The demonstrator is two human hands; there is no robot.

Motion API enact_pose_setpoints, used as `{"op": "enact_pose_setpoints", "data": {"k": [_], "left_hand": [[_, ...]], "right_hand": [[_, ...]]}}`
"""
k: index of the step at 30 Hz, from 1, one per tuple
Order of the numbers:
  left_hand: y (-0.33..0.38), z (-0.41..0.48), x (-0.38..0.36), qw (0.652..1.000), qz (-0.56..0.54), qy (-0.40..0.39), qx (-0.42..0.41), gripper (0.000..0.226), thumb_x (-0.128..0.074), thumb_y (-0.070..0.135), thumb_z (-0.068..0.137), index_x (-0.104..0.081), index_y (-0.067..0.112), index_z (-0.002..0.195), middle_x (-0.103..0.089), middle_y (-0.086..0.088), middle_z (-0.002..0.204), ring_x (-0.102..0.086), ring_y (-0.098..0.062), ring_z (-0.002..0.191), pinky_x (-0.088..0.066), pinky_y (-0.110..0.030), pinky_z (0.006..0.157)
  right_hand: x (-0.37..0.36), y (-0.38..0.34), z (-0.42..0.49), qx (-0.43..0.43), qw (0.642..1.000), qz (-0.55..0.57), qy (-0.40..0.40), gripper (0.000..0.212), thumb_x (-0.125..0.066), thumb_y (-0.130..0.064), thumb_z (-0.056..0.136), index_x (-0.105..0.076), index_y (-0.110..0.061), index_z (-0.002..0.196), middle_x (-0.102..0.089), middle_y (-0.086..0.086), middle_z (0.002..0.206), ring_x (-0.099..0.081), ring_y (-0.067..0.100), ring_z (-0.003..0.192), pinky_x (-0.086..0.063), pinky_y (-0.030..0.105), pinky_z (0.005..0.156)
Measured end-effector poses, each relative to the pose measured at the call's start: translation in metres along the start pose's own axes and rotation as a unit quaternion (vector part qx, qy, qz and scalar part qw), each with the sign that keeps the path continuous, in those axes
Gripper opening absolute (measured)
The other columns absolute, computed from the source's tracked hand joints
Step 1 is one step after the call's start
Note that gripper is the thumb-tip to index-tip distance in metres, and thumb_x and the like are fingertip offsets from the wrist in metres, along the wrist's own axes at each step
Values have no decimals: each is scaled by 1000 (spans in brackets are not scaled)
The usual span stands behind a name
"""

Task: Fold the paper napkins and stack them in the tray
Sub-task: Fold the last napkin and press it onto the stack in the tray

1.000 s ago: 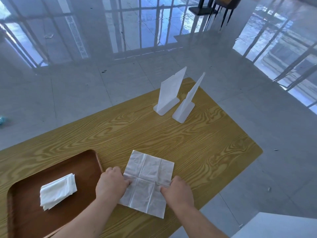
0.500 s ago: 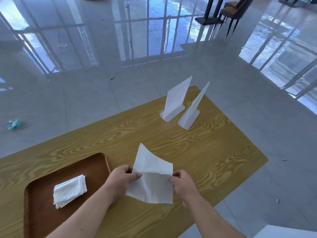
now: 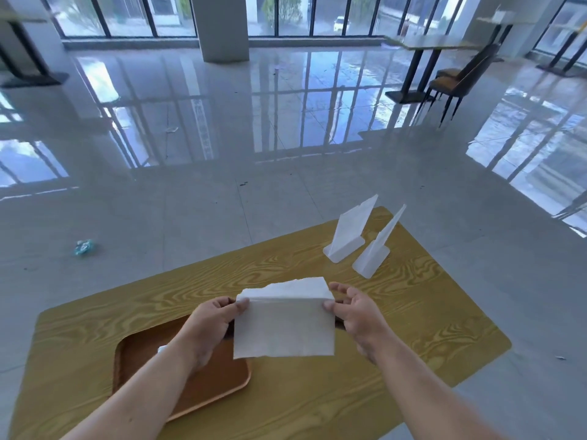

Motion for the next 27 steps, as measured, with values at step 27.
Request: {"op": "enact_pose_setpoints", "data": {"k": [27], "left_hand": [[181, -64, 23, 803, 419, 124, -406, 19, -73, 26, 97, -62, 38, 89, -64, 20, 105, -52, -7, 104, -38, -19, 79]], "right_hand": [[-56, -129, -41, 175, 921, -347, 28, 16, -63, -37, 83, -61, -34, 99, -70, -12, 92, -63, 4, 78, -53, 25, 60]]}}
Point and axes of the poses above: each hand's wrist, its own z-axis towards the middle knuckle, its own x-axis out of the back of the hand, y = z × x, the point moved 8 cm from there along z, towards the middle knuckle
